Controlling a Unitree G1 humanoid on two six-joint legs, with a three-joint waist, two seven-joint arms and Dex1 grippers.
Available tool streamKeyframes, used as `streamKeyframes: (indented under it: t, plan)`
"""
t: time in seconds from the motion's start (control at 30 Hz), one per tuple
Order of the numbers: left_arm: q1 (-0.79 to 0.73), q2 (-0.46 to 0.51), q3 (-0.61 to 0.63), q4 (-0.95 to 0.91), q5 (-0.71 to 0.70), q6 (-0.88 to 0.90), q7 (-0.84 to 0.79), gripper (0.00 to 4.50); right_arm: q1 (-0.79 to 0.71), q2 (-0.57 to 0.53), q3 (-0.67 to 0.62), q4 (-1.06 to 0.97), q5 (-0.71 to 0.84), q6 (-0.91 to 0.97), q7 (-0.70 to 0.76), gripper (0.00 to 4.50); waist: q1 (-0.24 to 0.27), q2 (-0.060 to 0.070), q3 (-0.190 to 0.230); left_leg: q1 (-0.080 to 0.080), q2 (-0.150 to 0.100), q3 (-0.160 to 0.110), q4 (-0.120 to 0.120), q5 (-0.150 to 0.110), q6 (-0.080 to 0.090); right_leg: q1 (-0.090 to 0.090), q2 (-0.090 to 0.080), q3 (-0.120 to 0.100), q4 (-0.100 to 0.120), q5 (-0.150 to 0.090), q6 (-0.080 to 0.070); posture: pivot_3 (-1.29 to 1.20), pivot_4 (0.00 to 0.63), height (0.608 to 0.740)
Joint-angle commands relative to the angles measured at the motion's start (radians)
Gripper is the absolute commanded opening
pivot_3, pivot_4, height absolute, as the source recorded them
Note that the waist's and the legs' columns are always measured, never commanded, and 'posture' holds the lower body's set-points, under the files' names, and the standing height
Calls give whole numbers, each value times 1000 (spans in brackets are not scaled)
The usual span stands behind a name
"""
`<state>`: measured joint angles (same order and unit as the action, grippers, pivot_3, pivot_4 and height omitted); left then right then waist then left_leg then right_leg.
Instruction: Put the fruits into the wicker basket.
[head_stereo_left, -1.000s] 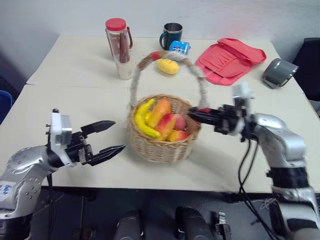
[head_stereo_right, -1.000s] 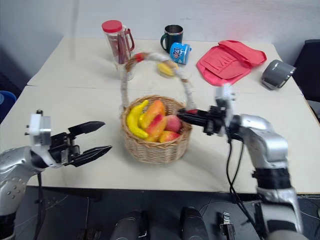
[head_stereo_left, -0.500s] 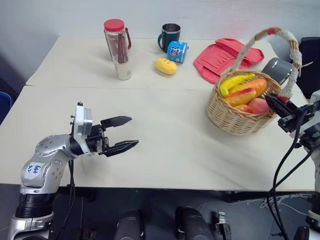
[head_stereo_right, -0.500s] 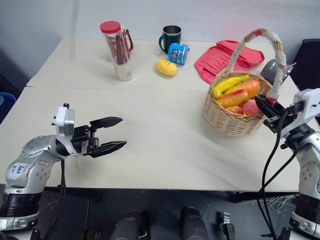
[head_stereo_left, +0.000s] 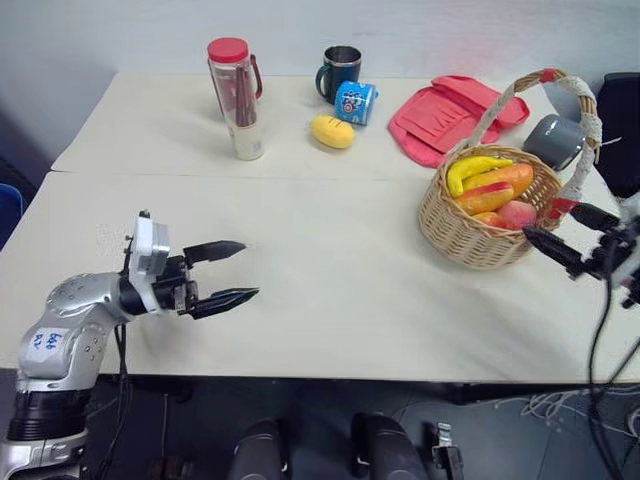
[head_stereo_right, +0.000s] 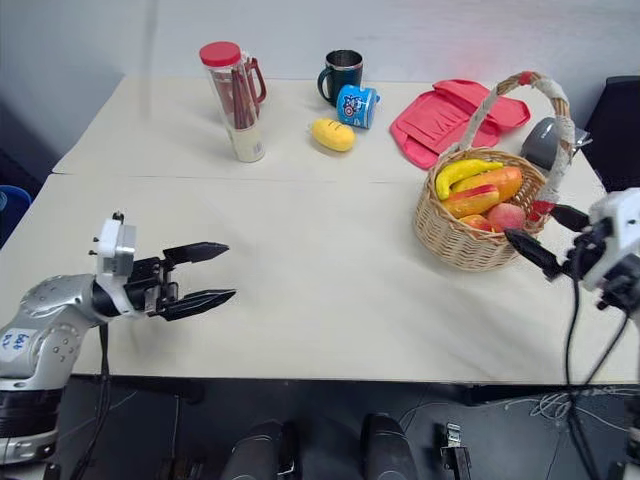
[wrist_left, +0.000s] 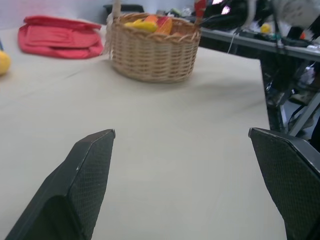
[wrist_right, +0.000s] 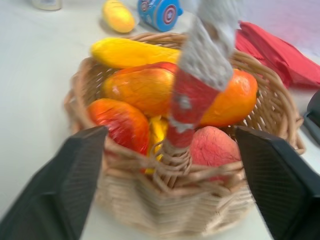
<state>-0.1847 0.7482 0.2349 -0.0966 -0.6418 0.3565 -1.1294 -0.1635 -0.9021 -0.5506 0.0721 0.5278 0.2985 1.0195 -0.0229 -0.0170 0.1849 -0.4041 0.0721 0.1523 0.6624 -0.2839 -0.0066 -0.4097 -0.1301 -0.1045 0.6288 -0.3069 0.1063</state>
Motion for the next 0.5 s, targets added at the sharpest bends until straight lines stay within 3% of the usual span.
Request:
streamKeyframes:
  t: [0.03, 0.2, 0.5]
  plan:
    - [93, 20, 47, 18, 84, -117, -9, 4500, 120, -40, -61, -71, 32, -68, 163, 4469, -1, 0, 0, 0, 0, 0, 0, 0, 0, 0, 0, 0, 0, 0, 0, 0, 150, 740]
    - [203, -5, 87, -30, 163, -219, 77, 4500, 321, 9, 44, -190, 18, -233, 378, 4469, -3, 0, 0, 1, 1, -4, -1, -2, 0, 0, 0, 0, 0, 0, 0, 0, 150, 740]
    - [354, -73, 102, -129, 247, -314, 205, 4500, 135, 244, 311, -59, -115, -507, 304, 4469, -5, -1, 0, 4, 2, -6, 0, -3, 1, 1, -1, 1, 1, 2, 0, 0, 150, 740]
